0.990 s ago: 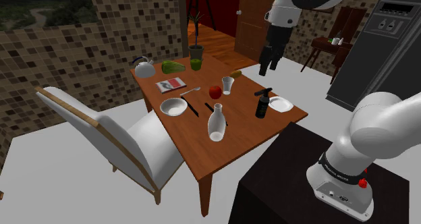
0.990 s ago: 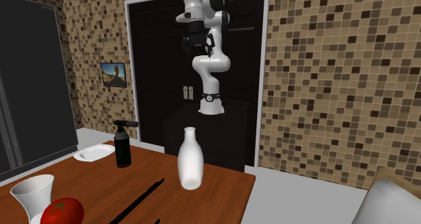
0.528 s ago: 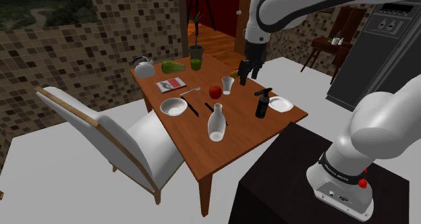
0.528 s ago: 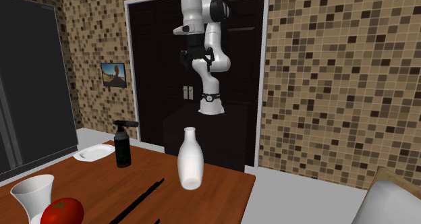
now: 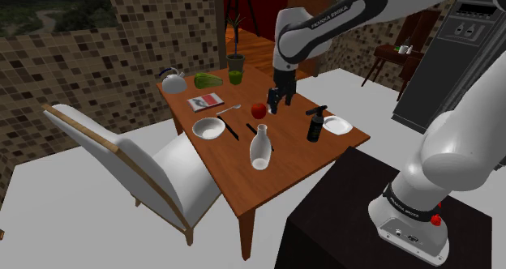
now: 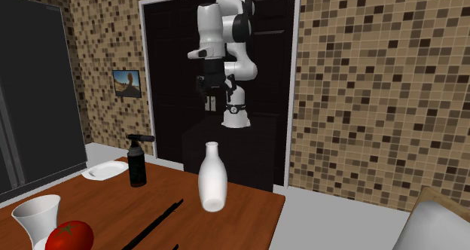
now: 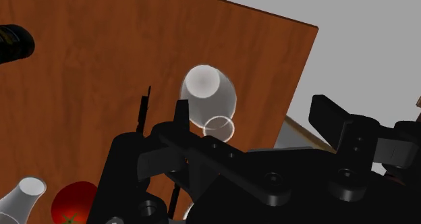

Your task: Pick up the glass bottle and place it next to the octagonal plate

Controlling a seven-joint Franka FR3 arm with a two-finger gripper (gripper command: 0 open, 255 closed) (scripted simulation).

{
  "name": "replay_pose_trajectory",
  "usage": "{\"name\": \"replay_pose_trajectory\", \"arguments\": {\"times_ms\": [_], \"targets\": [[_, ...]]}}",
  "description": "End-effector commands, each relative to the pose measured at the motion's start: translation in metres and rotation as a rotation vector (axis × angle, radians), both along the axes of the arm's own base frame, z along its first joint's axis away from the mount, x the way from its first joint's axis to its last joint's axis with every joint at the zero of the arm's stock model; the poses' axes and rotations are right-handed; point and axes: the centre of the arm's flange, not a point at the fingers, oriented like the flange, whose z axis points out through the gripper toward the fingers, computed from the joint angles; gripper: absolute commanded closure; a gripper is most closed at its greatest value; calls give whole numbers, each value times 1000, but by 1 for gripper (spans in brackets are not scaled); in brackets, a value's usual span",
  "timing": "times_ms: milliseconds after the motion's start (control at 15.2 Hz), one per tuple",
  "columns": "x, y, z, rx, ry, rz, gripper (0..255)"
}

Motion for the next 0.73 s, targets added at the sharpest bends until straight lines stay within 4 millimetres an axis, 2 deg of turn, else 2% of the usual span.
{"name": "replay_pose_trajectory", "arguments": {"times_ms": [0, 660], "targets": [[21, 2, -23, -7, 8, 0, 0], [111, 9, -125, -45, 50, -1, 0]]}}
